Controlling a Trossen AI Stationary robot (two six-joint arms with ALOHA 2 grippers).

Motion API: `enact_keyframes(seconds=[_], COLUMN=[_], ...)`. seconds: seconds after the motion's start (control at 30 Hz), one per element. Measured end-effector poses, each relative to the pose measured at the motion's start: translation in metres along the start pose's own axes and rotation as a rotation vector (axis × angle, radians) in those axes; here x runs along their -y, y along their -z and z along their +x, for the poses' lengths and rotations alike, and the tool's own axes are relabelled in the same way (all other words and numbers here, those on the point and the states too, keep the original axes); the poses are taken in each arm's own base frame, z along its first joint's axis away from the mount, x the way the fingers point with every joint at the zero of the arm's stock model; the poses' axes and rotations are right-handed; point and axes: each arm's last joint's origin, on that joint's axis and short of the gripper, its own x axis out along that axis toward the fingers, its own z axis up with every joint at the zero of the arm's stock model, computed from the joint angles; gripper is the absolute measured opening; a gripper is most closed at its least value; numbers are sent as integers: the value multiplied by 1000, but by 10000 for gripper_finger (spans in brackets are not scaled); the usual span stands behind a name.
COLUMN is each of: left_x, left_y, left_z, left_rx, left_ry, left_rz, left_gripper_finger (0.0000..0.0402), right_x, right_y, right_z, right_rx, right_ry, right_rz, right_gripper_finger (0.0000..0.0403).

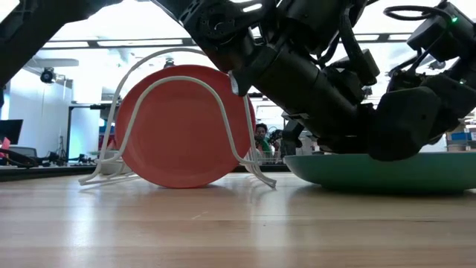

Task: Sort dishes
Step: Put the orange/white plate into the dish rack

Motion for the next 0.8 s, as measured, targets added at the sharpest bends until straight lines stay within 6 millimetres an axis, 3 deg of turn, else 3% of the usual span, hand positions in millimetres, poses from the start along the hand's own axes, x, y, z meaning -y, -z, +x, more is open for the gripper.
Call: enact_keyframes(seconds=[0.17, 0.8], left_x=[0, 1], left_y=[0, -3], left_z=[0, 0], left_rx=[0, 26], left_ry=[0, 22], left_rz=[0, -6], left_gripper_finger=[0, 0], right_x=[0, -2], right_y=[0, -6], right_z=[0, -6], right_rx=[7, -25], right_ry=[12, 5], right_rz=[5, -10], right_gripper_finger=[6, 1])
